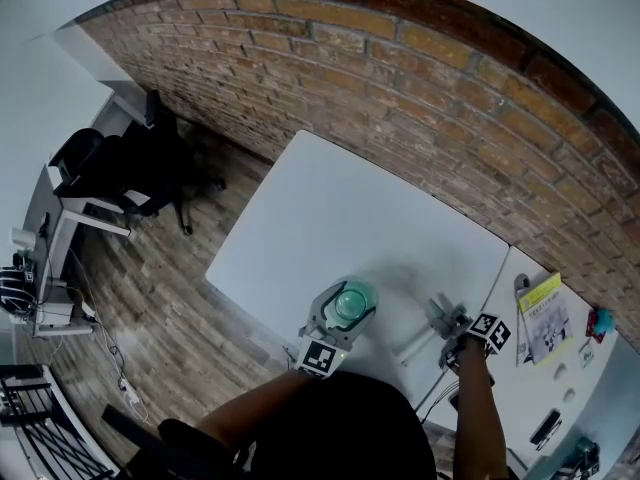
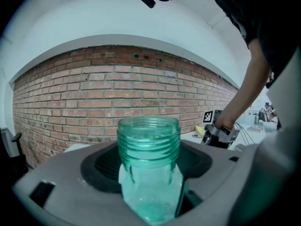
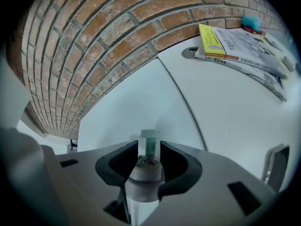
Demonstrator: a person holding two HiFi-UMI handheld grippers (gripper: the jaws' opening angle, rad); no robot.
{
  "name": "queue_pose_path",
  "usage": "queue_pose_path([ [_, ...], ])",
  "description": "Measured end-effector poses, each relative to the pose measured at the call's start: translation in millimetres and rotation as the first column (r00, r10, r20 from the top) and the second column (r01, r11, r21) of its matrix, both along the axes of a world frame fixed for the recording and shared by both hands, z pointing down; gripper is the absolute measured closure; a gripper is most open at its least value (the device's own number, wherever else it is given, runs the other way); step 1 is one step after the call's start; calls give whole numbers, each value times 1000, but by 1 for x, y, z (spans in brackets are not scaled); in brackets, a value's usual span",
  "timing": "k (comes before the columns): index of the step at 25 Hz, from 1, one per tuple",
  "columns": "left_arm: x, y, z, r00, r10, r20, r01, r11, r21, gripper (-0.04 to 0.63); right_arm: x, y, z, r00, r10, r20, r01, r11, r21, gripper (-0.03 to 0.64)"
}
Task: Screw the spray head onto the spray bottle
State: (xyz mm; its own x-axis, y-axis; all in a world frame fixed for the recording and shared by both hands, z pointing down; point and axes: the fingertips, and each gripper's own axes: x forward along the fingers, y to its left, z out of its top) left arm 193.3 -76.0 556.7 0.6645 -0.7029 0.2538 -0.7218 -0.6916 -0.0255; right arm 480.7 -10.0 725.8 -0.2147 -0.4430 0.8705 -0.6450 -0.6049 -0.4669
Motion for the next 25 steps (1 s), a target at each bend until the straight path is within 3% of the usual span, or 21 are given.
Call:
queue_pose_path([
  [18, 0, -1, 0, 1000, -6, 6, 6, 1000, 8, 270, -7, -4, 16, 999, 0, 52, 4, 997, -77, 483],
  [25, -2, -1, 0, 1000, -7, 3, 7, 1000, 13, 270, -11, -6, 16, 994, -43, 102, 49, 997, -56, 509],
])
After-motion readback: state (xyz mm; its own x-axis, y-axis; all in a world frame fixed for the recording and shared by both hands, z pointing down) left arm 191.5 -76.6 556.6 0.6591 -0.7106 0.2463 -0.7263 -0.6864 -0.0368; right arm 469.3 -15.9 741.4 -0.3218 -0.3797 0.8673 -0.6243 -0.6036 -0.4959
